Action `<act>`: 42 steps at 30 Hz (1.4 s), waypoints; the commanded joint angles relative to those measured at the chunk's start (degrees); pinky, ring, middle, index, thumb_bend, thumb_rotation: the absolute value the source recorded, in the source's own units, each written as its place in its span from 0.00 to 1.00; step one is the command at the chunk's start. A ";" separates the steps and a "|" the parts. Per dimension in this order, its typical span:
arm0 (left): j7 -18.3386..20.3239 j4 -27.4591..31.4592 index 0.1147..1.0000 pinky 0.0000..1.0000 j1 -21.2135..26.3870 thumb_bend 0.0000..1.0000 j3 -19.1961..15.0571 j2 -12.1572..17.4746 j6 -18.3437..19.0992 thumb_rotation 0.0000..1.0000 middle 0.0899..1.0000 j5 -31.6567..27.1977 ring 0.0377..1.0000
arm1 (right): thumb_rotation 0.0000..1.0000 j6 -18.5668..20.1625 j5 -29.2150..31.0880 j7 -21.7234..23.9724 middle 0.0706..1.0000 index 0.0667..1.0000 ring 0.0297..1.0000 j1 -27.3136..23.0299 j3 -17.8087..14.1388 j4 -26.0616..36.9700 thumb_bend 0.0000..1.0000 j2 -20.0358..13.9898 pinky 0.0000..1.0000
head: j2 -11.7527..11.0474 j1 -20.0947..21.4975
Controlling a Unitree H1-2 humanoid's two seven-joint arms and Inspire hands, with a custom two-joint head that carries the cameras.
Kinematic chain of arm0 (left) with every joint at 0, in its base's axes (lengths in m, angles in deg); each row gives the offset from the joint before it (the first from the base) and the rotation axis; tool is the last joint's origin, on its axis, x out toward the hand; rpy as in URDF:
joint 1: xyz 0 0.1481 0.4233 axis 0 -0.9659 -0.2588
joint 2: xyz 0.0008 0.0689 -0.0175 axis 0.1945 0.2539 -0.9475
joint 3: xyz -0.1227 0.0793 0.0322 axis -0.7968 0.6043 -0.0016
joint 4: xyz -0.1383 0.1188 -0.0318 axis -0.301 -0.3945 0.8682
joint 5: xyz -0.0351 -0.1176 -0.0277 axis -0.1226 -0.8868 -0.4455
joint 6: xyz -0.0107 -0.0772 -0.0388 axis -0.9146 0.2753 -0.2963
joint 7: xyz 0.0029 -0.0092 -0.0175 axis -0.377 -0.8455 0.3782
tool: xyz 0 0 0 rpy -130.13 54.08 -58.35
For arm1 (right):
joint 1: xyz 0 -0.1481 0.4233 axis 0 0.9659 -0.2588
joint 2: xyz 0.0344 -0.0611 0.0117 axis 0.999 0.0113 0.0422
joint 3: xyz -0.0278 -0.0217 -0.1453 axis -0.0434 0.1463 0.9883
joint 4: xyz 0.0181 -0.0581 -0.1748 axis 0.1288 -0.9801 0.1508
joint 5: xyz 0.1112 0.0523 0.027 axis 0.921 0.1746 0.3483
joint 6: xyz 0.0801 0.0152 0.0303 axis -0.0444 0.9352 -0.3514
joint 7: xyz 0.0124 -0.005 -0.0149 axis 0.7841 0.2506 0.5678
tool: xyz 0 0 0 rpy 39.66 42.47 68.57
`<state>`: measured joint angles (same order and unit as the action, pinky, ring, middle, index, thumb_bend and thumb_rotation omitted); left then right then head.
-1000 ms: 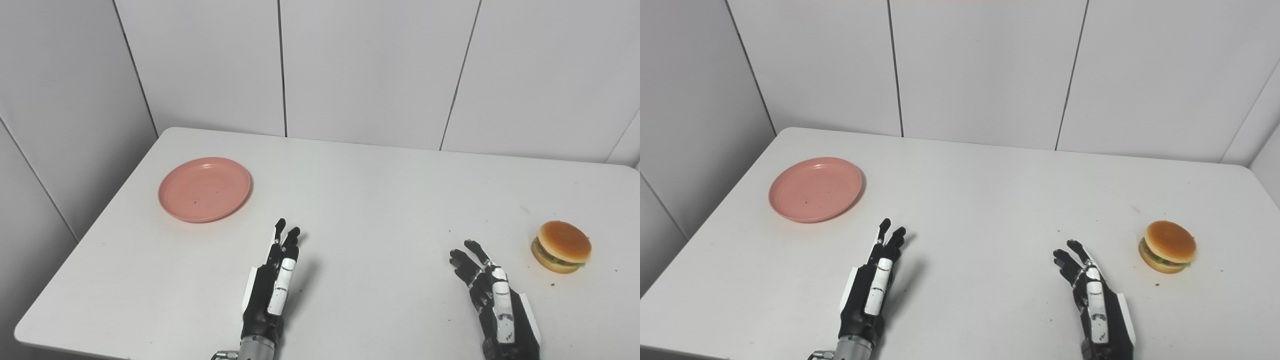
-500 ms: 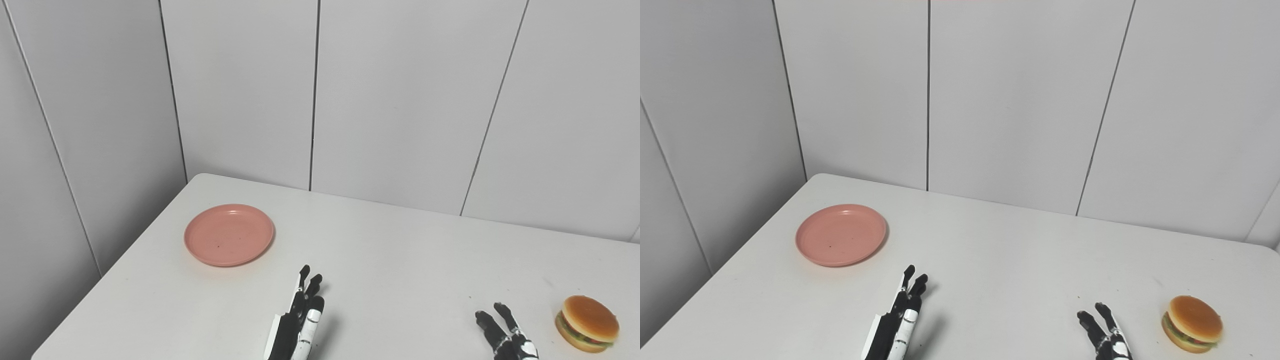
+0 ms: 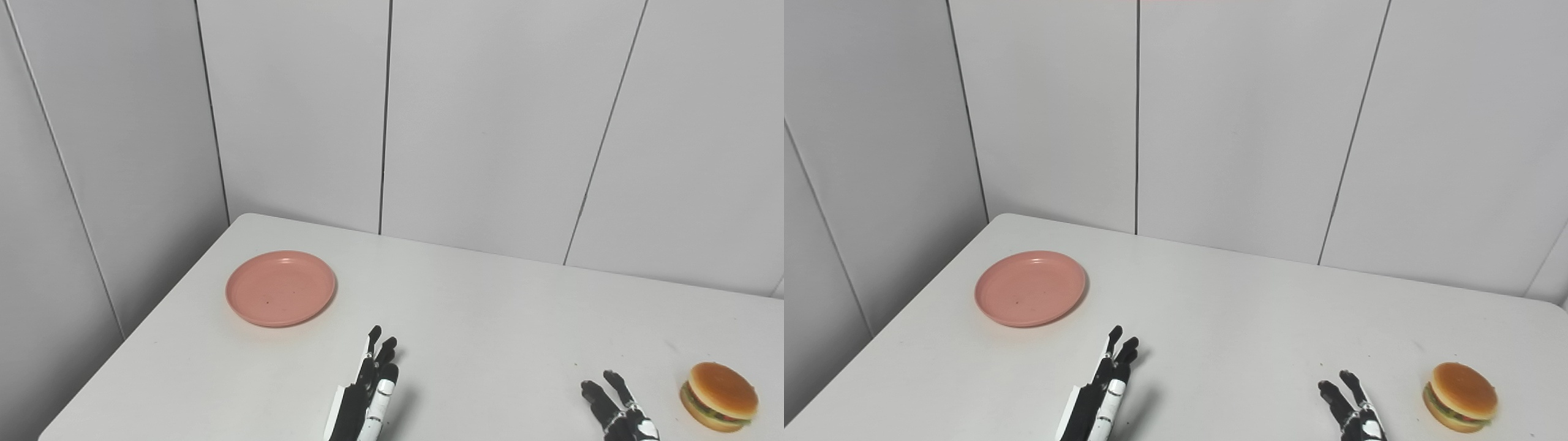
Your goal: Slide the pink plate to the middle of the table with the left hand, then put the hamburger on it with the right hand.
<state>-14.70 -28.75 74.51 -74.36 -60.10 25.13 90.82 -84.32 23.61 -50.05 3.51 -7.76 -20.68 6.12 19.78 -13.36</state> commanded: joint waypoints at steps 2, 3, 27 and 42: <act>0.77 -2.58 1.00 1.00 0.47 0.59 -0.15 0.58 1.21 0.91 0.94 -1.41 0.96 | 1.00 1.90 -1.27 -1.52 0.81 0.90 0.87 -0.53 -1.01 -6.80 0.76 -1.03 0.97 | 0.14 0.71; 0.83 -2.05 1.00 1.00 0.53 0.61 -0.30 0.81 1.34 0.91 0.93 -1.72 0.96 | 1.00 1.97 -1.38 -1.56 0.81 0.89 0.86 -0.41 -0.90 -6.62 0.76 -0.83 0.96 | 0.17 0.92; 1.52 10.19 0.79 0.91 19.73 0.92 -8.19 9.70 8.75 0.89 0.85 -6.21 0.88 | 1.00 2.20 -3.22 -3.27 0.78 0.86 0.84 -0.64 0.30 -6.59 0.78 1.26 0.91 | -0.08 3.50; 2.45 -1.26 0.82 0.92 29.14 0.96 -15.75 20.88 4.70 0.91 0.85 -9.57 0.87 | 1.00 2.05 -3.18 -3.28 0.78 0.85 0.84 -0.95 0.46 -7.47 0.76 1.57 0.91 | -0.50 4.08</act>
<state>-12.39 -29.89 99.50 -89.75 -40.92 32.90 81.86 -84.31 20.77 -52.41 3.15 -6.96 -20.59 7.49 19.25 -9.23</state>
